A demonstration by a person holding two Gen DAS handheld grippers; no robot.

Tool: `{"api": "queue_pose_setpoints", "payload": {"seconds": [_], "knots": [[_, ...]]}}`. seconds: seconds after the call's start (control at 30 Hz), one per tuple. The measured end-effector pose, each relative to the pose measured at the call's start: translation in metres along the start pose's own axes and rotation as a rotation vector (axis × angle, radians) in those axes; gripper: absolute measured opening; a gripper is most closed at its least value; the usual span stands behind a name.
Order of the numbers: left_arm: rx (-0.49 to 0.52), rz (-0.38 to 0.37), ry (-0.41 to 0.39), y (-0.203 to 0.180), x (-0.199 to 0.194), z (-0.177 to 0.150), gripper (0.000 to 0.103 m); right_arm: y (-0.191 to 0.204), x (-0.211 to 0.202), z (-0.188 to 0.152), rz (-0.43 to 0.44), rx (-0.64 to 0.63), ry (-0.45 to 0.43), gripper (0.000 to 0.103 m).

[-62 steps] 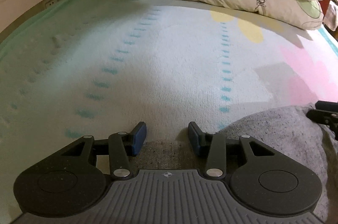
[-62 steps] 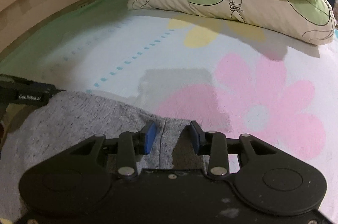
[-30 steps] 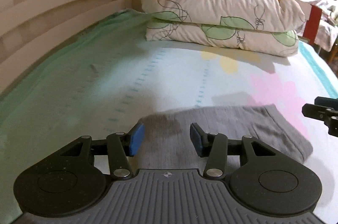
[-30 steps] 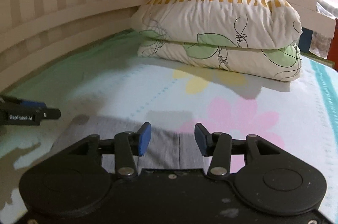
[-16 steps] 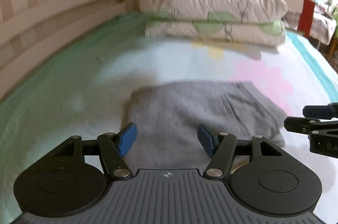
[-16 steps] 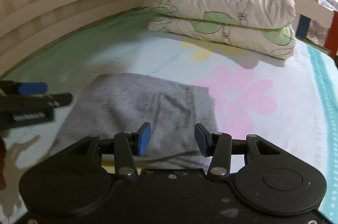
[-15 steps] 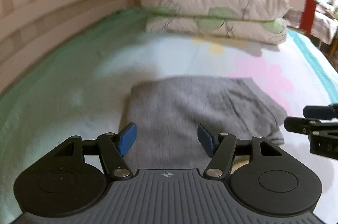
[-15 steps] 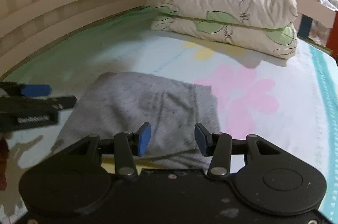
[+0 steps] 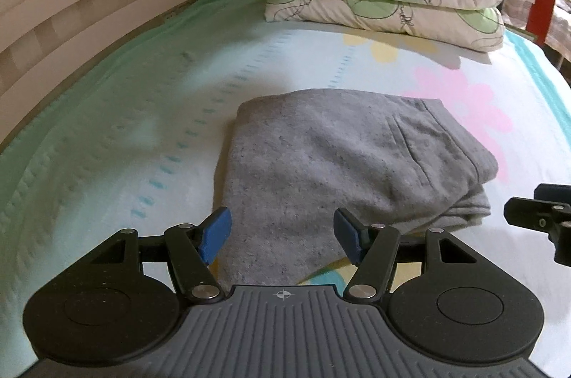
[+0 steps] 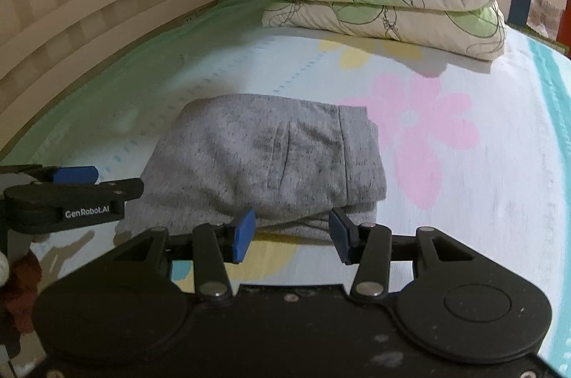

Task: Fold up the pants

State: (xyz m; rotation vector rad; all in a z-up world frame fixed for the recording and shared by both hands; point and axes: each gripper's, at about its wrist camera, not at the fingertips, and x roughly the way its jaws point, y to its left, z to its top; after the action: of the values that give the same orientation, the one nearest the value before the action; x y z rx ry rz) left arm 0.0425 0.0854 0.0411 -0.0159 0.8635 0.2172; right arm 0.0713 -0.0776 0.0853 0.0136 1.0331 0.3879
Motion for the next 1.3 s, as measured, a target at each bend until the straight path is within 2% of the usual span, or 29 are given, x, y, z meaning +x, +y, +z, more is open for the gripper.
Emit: {"api": "queue_pose_setpoints", "payload": {"seconds": [0.4,1.3], "knots": [[0.006,-0.007,-0.017,-0.003,-0.006,0.0,0.062,0.002,0.0,0.003,0.011,0.017,-0.02,0.049],[0.009,-0.049,0.04,-0.007,0.003,-0.002,0.062,0.0,0.018,0.006,0.028,0.051,0.012,0.049]]}}
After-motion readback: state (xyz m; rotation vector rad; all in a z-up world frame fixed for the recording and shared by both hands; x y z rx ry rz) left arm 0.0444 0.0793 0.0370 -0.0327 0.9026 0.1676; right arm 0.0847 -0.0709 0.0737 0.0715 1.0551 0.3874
